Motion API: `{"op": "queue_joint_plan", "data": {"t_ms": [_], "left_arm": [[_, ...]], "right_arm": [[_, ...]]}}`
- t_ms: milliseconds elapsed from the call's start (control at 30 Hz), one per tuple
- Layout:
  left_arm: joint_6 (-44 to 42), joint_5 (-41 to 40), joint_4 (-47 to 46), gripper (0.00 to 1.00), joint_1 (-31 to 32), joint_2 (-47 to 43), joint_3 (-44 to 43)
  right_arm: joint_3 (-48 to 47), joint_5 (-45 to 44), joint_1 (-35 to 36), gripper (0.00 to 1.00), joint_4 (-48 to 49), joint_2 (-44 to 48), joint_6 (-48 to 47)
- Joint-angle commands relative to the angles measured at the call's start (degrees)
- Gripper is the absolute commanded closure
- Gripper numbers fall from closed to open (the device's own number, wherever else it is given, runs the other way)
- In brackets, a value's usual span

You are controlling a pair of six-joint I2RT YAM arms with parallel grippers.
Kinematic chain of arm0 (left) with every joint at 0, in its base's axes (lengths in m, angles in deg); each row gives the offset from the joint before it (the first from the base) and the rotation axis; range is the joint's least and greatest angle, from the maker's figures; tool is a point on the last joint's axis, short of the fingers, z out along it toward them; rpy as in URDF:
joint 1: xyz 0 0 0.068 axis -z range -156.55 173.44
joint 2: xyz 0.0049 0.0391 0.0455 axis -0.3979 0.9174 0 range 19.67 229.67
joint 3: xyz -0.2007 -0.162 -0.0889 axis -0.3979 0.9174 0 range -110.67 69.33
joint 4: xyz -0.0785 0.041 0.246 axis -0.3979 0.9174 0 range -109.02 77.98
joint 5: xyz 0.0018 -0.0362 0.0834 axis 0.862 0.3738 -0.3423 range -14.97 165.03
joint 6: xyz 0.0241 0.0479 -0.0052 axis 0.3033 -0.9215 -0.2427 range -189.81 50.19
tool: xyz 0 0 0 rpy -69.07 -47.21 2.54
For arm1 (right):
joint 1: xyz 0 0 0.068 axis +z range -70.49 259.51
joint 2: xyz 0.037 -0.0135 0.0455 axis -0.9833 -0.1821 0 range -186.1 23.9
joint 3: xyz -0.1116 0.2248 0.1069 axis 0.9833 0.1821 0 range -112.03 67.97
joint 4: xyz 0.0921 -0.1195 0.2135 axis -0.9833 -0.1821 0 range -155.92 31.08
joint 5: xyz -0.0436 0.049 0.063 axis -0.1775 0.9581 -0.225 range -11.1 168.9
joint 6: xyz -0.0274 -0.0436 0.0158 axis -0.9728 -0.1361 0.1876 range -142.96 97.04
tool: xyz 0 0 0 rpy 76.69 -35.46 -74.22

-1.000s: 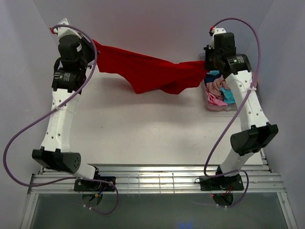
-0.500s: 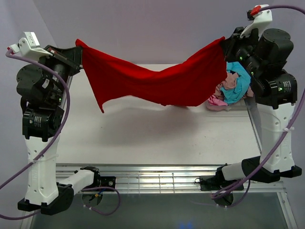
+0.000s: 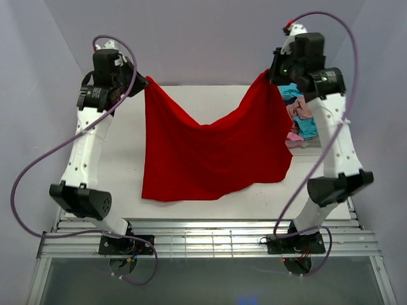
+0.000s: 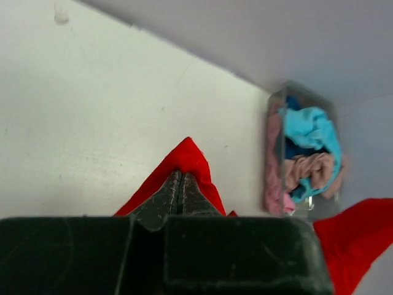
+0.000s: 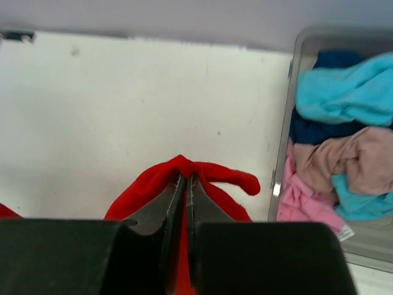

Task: Fold and stack the t-shirts
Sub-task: Flatten out the tshirt

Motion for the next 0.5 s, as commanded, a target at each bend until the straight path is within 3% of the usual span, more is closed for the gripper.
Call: {"op": "queue_joint_plan", "data": {"t_ms": [0, 167, 233, 400, 467], "left_arm": [[-0.7, 1.9, 5.8, 1.00, -0.6, 5.5, -6.2], [0.9, 4.0, 7.0, 1.00, -2.7, 18.9, -28.1], [2.4, 5.5, 4.1, 1.00, -3.8, 20.7, -33.1], [7.9, 11.1, -13.7, 1.00, -7.6, 15.0, -25.9], [6.7, 11.3, -15.9, 1.00, -7.8, 13.4, -23.8]], "right_arm": [[-3.0, 1.0, 0.0, 0.92, -5.8, -8.7, 3.0], [-11.4, -2.4, -0.2, 0.92, 1.3, -14.0, 4.5], [-13.2, -2.8, -0.7, 0.92, 4.2, -13.8, 4.6], [-9.3, -1.8, -2.1, 0.92, 17.5, -7.1, 4.0], [-7.9, -1.7, -2.1, 0.92, 19.9, -4.2, 3.0]]}}
